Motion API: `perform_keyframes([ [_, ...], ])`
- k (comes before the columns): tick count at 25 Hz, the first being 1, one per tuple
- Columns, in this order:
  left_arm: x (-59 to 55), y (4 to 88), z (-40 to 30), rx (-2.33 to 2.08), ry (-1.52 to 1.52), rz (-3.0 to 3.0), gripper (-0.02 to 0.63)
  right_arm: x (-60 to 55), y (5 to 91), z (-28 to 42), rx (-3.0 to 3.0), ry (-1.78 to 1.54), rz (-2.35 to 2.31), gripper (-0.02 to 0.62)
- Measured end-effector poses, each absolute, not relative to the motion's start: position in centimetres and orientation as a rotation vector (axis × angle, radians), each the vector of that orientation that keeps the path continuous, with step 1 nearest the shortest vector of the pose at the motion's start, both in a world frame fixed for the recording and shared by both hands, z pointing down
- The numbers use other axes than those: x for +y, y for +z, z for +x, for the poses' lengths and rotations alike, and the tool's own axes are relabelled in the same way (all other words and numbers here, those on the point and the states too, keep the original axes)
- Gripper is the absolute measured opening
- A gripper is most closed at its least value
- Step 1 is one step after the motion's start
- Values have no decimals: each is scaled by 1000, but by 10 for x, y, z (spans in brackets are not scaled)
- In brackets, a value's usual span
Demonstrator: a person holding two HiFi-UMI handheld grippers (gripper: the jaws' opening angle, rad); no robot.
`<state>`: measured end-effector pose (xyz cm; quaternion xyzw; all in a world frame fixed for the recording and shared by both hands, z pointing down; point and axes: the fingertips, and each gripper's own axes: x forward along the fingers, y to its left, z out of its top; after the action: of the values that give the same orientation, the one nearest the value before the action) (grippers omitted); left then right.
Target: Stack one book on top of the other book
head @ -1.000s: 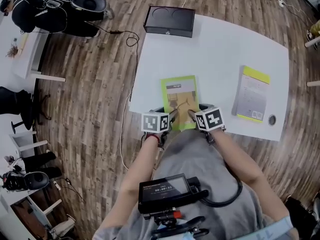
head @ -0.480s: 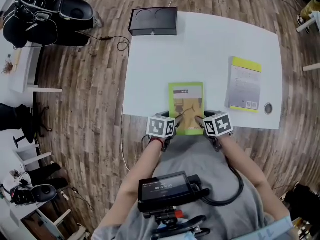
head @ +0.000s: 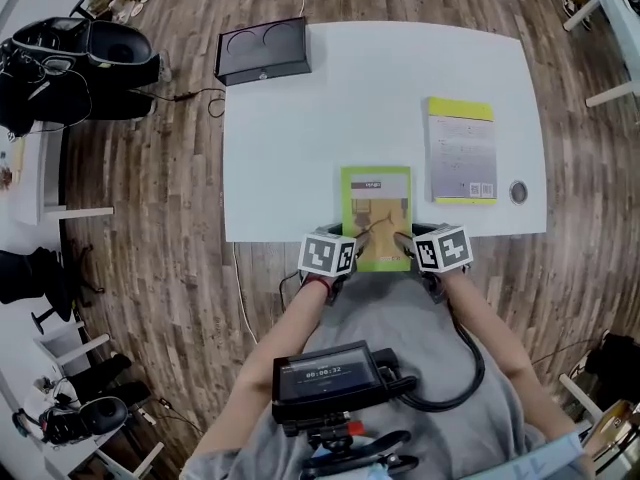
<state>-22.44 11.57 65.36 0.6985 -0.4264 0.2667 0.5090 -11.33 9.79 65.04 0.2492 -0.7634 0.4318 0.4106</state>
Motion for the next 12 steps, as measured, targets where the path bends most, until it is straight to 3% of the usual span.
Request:
perform_keyframes([
  [12,99,657,-180,-971,682,1688,252,82,652,-69,-1897,1140,691,201],
])
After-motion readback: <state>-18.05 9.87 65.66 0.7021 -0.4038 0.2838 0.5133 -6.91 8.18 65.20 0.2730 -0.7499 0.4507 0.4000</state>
